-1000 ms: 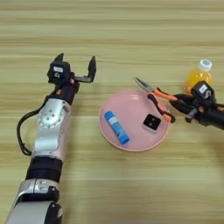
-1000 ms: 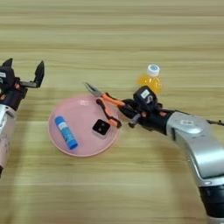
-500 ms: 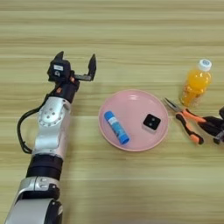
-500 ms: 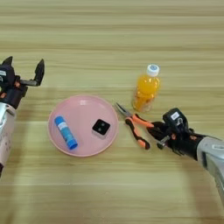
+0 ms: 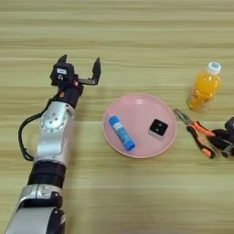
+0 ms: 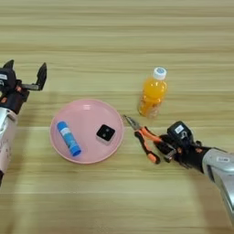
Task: Move the objects on the table
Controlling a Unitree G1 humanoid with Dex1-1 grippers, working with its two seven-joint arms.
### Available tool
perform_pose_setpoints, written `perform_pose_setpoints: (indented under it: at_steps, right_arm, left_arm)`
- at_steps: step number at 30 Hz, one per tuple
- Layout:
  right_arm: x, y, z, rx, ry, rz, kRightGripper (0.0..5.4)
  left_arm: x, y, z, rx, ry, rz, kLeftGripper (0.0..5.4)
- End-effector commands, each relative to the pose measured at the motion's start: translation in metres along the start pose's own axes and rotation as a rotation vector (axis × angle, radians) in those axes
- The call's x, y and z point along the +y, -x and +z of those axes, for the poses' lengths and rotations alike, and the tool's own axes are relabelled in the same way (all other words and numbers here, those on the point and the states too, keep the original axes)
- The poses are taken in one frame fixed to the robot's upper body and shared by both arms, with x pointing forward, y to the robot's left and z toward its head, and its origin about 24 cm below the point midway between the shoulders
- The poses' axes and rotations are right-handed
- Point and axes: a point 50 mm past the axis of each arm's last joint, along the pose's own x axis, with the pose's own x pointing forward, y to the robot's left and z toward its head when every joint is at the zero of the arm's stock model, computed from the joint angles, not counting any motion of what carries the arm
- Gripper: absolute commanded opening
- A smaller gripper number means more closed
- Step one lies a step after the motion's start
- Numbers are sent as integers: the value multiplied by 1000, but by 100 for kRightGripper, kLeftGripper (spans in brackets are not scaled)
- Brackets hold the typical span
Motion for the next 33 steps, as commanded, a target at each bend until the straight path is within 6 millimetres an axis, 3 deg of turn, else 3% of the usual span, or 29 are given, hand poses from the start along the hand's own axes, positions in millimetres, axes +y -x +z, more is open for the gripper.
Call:
perform_pose_setpoints:
  at_steps: [1, 8, 17, 33]
  right_arm:
    - [-1, -2, 4, -11, 21, 2, 175]
    - [0, 2, 23, -105, 52, 10, 243]
    - [22, 8, 52, -236, 98, 135, 339]
    - [51, -32, 86, -262, 169, 289, 511]
  left_arm:
    - [0, -2, 1, -1, -15, -12, 540]
    - [-1, -2, 0, 1, -16, -17, 540]
    - [-4, -2, -1, 0, -16, -22, 540]
    - [-9, -3, -2, -7, -18, -18, 540]
